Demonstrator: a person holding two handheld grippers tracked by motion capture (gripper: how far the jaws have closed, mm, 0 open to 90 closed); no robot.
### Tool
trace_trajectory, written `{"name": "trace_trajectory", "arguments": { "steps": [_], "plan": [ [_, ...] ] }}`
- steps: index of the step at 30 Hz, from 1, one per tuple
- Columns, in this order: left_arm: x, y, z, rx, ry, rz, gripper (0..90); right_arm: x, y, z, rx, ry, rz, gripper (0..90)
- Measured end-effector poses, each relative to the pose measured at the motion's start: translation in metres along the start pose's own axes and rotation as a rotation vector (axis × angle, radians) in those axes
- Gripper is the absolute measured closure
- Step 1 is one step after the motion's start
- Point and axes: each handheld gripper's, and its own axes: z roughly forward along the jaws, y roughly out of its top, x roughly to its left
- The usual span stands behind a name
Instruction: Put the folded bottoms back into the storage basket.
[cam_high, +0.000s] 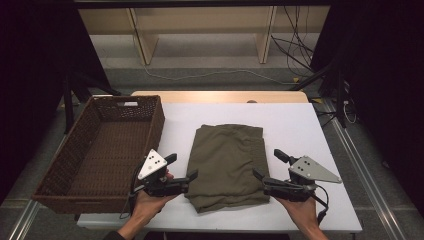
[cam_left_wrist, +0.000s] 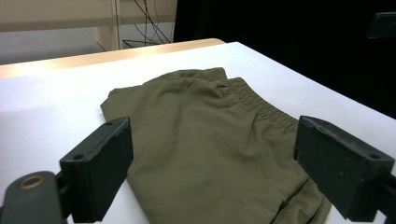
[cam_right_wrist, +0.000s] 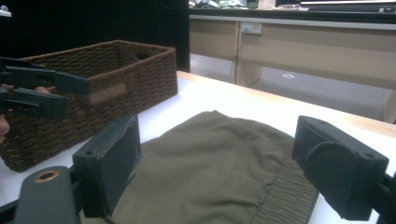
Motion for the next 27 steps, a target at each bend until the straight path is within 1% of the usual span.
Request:
{"name": "trace_trajectory", "arguments": {
  "steps": [5,14,17,18,19,23,24,25,26,27],
  "plan": [
    [0.000,0.000,0.000,0.004,-0.004,0.001,11.6,-0.001,0.001,0.000,-0.003,-0.005,-0.001,16.5],
    [0.000,0.000,0.000,0.001,0.001,-0.006,11.6,0.000,0.003,0.000,-0.012,-0.014,-0.031,16.5],
    [0.000,0.000,0.000,0.002,0.002,-0.010,11.6,0.000,0.004,0.000,-0.011,-0.015,-0.029,16.5],
    [0.000,0.000,0.001,0.007,-0.001,-0.020,11.6,0.000,0.005,0.001,-0.010,-0.014,-0.024,16.5],
    [0.000,0.000,0.001,0.007,-0.001,-0.020,11.6,0.000,0.005,0.001,-0.010,-0.014,-0.024,16.5],
    [0.000,-0.001,0.002,0.021,-0.002,-0.043,11.6,-0.001,0.010,0.003,-0.005,-0.006,-0.037,16.5],
    [0.000,-0.001,0.002,0.026,-0.003,-0.051,11.6,-0.002,0.012,0.004,0.007,-0.006,-0.041,16.5],
    [0.001,-0.001,0.002,0.033,-0.002,-0.058,11.6,-0.002,0.012,0.004,0.007,-0.006,-0.041,16.5],
    [0.001,-0.001,0.002,0.037,0.000,-0.075,11.6,-0.006,0.014,0.007,0.031,0.009,-0.042,16.5],
    [0.001,-0.001,0.002,0.037,0.000,-0.075,11.6,-0.006,0.014,0.007,0.031,0.009,-0.042,16.5]
  ]
}}
